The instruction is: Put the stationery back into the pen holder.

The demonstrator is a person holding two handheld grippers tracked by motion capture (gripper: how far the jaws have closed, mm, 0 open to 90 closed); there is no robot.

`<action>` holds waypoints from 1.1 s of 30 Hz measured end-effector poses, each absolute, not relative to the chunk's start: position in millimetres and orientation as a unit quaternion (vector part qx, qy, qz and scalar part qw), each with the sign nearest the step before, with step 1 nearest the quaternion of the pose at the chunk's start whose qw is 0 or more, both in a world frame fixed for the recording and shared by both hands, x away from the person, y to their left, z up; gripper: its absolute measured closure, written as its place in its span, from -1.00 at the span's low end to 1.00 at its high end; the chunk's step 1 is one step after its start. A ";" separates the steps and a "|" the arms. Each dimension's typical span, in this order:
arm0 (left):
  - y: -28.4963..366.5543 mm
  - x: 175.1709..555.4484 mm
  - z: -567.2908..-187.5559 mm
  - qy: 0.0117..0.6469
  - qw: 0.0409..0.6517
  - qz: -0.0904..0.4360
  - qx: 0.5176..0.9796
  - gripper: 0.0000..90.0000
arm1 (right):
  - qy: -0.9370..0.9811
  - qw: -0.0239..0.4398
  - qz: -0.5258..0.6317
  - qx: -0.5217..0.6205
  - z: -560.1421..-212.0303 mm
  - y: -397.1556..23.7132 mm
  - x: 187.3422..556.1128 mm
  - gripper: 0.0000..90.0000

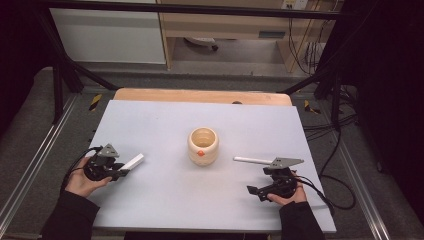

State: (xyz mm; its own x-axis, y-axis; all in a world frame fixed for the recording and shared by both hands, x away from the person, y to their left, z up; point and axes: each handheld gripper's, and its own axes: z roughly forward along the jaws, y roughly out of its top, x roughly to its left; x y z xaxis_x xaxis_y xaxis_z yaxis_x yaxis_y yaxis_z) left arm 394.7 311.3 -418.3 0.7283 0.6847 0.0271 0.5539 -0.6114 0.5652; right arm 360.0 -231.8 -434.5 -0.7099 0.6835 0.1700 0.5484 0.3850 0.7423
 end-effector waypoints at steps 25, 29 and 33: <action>260.1 375.8 -409.9 0.293 0.286 0.095 0.907 0.49 | 0.852 0.101 0.397 0.328 -431.0 -201.7 360.0 -0.96; 251.8 372.6 -408.6 0.285 0.287 0.094 0.910 0.49 | 0.860 0.108 0.389 0.312 -430.5 -191.9 359.9 -0.95; 243.2 369.3 -407.8 0.277 0.287 0.092 0.912 0.49 | 0.865 0.113 0.384 0.301 -429.8 -181.9 359.4 -0.94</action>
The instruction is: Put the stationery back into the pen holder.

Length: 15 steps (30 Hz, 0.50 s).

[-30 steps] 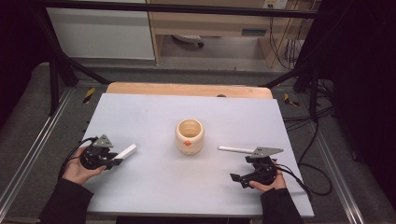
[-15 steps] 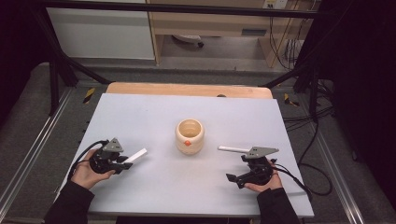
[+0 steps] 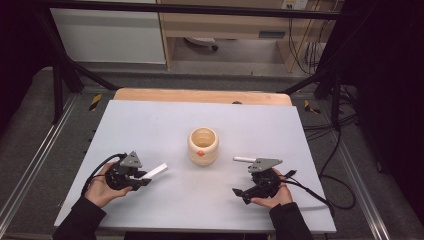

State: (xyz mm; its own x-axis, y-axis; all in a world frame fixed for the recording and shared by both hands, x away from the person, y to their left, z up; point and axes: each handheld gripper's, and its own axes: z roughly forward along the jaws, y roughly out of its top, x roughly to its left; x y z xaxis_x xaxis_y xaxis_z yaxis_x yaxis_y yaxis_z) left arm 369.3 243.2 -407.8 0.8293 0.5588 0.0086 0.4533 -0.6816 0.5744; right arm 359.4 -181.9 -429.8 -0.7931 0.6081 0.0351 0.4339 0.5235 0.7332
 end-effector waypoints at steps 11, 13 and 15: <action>219.6 362.3 -406.6 0.257 0.283 0.085 0.920 0.49 | 0.886 0.145 0.362 0.251 -428.4 -156.1 359.2 -0.92; 216.2 361.5 -406.6 0.254 0.283 0.083 0.921 0.49 | 0.889 0.154 0.360 0.238 -426.6 -151.2 357.9 -0.91; 212.6 360.6 -406.2 0.252 0.282 0.081 0.922 0.49 | 0.893 0.162 0.355 0.225 -424.5 -145.8 357.1 -0.91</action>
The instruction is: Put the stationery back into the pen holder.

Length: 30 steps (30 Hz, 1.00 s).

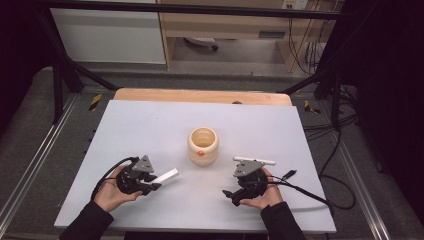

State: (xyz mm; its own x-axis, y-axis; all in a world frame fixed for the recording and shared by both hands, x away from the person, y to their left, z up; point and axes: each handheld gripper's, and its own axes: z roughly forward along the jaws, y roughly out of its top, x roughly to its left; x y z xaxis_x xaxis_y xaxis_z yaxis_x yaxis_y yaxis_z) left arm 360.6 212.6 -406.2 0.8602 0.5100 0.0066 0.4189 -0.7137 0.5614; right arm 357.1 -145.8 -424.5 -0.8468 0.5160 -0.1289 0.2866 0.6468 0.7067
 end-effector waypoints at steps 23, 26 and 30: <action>171.6 362.8 -396.4 0.222 0.282 0.064 0.931 0.49 | 0.914 0.228 0.312 0.123 -409.7 -110.4 353.2 -0.85; 166.9 363.7 -395.3 0.222 0.283 0.061 0.931 0.49 | 0.915 0.233 0.309 0.114 -409.0 -107.9 352.5 -0.85; 161.3 364.7 -393.4 0.221 0.278 0.059 0.933 0.49 | 0.917 0.247 0.300 0.092 -407.3 -103.4 350.9 -0.83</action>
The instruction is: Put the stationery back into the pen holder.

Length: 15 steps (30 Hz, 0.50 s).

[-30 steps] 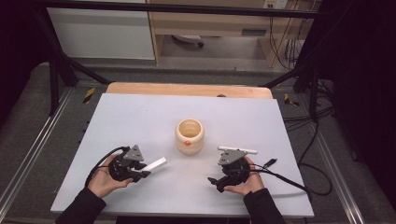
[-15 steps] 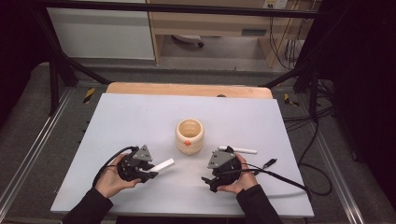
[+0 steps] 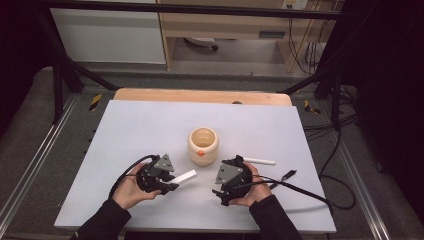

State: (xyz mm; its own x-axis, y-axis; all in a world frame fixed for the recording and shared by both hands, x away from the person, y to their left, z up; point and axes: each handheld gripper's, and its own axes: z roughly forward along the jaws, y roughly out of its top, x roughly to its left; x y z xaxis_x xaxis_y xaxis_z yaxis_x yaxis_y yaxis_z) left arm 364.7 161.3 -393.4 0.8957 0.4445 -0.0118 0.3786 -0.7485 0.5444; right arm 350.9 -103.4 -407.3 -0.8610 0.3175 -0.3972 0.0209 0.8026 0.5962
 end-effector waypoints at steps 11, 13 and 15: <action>149.7 367.5 -385.9 0.215 0.273 0.057 0.936 0.49 | 0.915 0.277 0.291 0.038 -400.0 -92.7 347.9 -0.79; 147.6 368.0 -385.4 0.214 0.267 0.058 0.938 0.49 | 0.913 0.283 0.292 0.029 -399.1 -91.1 346.8 -0.76; 145.5 368.5 -384.7 0.213 0.264 0.056 0.939 0.49 | 0.912 0.293 0.287 0.017 -398.3 -89.6 345.9 -0.75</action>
State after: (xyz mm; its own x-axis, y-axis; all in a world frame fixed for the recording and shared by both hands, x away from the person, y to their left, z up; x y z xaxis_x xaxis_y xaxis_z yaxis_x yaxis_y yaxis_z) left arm 368.5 145.5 -384.7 0.9030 0.4297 -0.0066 0.3701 -0.7698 0.5200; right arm 345.9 -89.6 -398.3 -0.8280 0.1982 -0.5246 -0.1379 0.8348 0.5331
